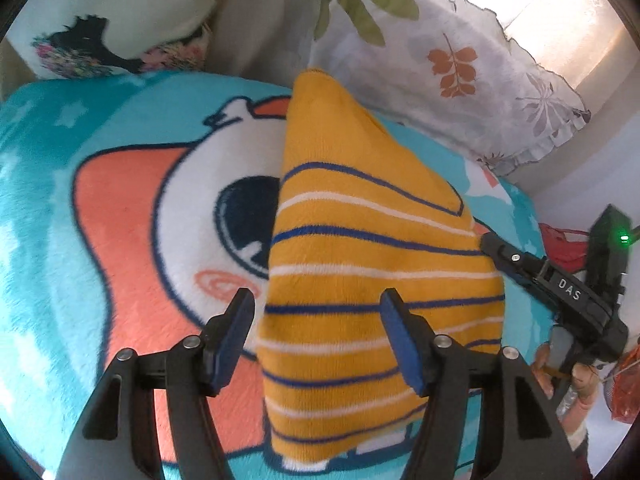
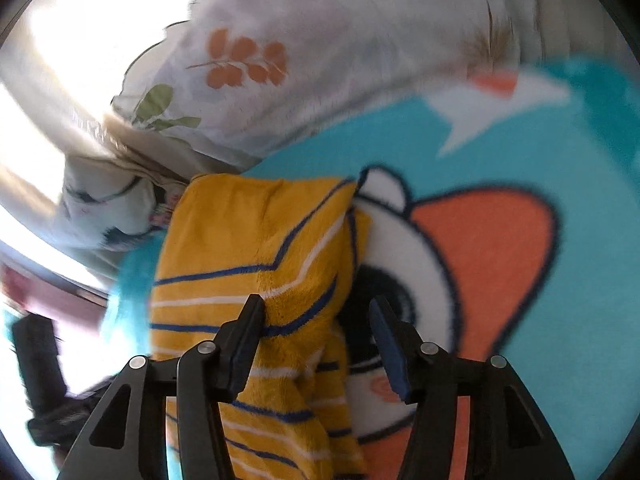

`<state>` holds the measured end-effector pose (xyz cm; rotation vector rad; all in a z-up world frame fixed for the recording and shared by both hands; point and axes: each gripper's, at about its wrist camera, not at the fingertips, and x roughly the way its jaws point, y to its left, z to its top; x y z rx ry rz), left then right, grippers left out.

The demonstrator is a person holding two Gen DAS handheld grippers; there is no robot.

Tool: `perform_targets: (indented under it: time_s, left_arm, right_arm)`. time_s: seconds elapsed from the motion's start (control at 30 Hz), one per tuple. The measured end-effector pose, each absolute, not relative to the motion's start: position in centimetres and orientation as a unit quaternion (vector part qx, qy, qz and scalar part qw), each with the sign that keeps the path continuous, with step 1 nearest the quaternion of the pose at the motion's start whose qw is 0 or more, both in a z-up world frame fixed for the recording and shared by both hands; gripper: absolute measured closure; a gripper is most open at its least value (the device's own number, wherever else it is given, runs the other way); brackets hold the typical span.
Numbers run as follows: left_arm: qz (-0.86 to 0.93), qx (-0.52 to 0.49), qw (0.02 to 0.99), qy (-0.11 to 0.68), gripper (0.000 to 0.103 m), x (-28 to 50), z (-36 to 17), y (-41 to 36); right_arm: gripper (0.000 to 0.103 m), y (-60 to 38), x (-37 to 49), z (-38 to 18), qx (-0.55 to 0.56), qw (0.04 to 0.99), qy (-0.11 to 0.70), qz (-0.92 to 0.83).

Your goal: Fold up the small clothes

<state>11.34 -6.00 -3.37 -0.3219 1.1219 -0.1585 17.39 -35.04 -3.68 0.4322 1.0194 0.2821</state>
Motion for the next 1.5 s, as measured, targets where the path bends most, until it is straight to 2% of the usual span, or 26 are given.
perform_targets:
  time_s: [0.1, 0.3, 0.43, 0.6, 0.67, 0.93, 1.23, 1.5]
  left_arm:
    - [-0.062, -0.154, 0.834, 0.527, 0.038, 10.8, -2.9, -5.9]
    - [-0.042, -0.140, 0.831, 0.536, 0.038, 9.3, -3.2, -6.0]
    - [-0.032, -0.134, 0.836, 0.531, 0.038, 7.8, -2.6, -6.0]
    - [-0.010, -0.117, 0.842, 0.526, 0.036, 6.1, -1.8, -5.4]
    - [-0.003, -0.110, 0.846, 0.522, 0.034, 5.5, -1.7, -5.1]
    - [-0.012, -0.097, 0.848, 0.521, 0.033, 5.5, -2.1, -3.8]
    - [-0.015, -0.086, 0.842, 0.532, 0.033, 5.7, -2.7, 0.1]
    - [-0.027, -0.072, 0.842, 0.533, 0.033, 6.9, -2.5, 3.1]
  right_arm:
    - [0.044, -34.4, 16.6, -1.8, 0.158, 0.866, 0.464, 0.105]
    - [0.044, -33.3, 15.4, 1.7, 0.151, 0.887, 0.413, 0.139]
    - [0.053, -30.4, 16.8, 0.1, 0.127, 0.870, 0.442, 0.180]
    - [0.052, -29.1, 19.1, -4.6, 0.101, 0.838, 0.511, 0.159]
    - [0.052, -29.6, 18.7, -3.7, 0.108, 0.843, 0.501, 0.161]
    - [0.052, -25.0, 17.9, 0.0, 0.071, 0.862, 0.465, 0.191]
    - [0.050, -17.4, 20.6, -4.2, 0.018, 0.838, 0.517, 0.174]
    - [0.049, -23.1, 17.5, -1.5, 0.073, 0.872, 0.473, 0.102]
